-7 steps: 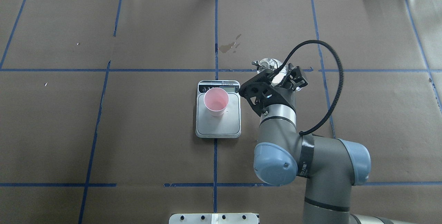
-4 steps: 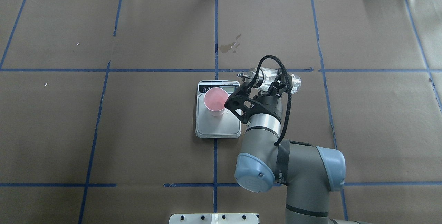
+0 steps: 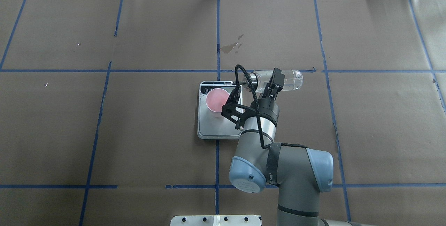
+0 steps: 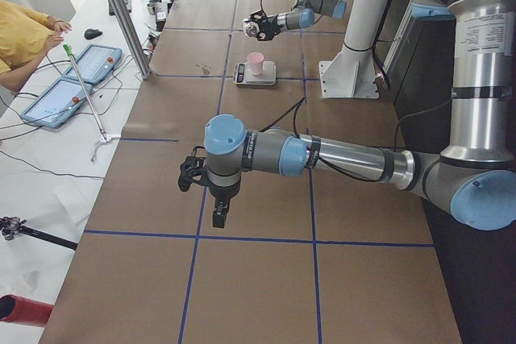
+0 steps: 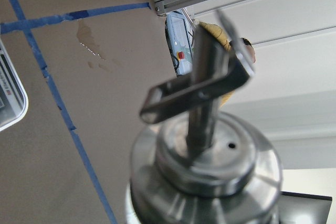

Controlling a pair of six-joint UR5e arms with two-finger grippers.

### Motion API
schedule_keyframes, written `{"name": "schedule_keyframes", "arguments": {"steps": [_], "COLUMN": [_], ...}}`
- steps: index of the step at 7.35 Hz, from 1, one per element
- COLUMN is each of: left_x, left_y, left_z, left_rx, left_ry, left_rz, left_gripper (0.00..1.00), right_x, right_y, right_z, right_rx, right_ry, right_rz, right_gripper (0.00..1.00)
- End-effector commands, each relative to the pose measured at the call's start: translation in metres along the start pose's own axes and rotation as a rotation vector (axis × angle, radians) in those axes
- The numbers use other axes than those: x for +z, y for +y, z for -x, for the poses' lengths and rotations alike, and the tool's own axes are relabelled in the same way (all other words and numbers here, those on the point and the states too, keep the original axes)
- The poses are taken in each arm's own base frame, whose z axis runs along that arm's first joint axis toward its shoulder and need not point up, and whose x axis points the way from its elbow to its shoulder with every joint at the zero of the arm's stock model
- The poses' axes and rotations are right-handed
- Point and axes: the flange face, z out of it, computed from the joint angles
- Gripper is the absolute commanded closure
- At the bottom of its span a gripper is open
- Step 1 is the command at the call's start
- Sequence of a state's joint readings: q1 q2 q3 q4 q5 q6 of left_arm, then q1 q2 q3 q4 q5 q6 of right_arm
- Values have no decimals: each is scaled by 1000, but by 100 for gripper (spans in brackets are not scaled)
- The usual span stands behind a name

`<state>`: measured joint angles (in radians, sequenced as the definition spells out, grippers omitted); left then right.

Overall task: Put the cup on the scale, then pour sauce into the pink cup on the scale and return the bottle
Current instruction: 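Tilt the bottle spout down into the pink cup with the right gripper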

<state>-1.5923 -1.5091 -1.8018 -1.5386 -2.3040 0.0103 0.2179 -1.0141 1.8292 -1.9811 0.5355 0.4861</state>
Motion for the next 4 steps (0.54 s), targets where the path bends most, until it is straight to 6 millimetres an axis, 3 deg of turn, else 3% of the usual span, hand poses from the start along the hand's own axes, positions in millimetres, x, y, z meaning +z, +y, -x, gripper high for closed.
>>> {"name": "schedule_keyframes", "arguments": {"steps": [1, 4], "left_x": [1, 1], "left_y": [1, 1], "left_z": [1, 1], "left_rx": [-1, -2], "left_ry": [0, 0], "left_rz": [2, 3], "left_gripper": [0, 0], "right_x": [9, 8], "right_y": [-1, -6], "right_z": [9, 8], "right_rx": [-151, -303], "right_ry": [89, 171], "right_rz": [-15, -36], "right_gripper": [100, 100]}}
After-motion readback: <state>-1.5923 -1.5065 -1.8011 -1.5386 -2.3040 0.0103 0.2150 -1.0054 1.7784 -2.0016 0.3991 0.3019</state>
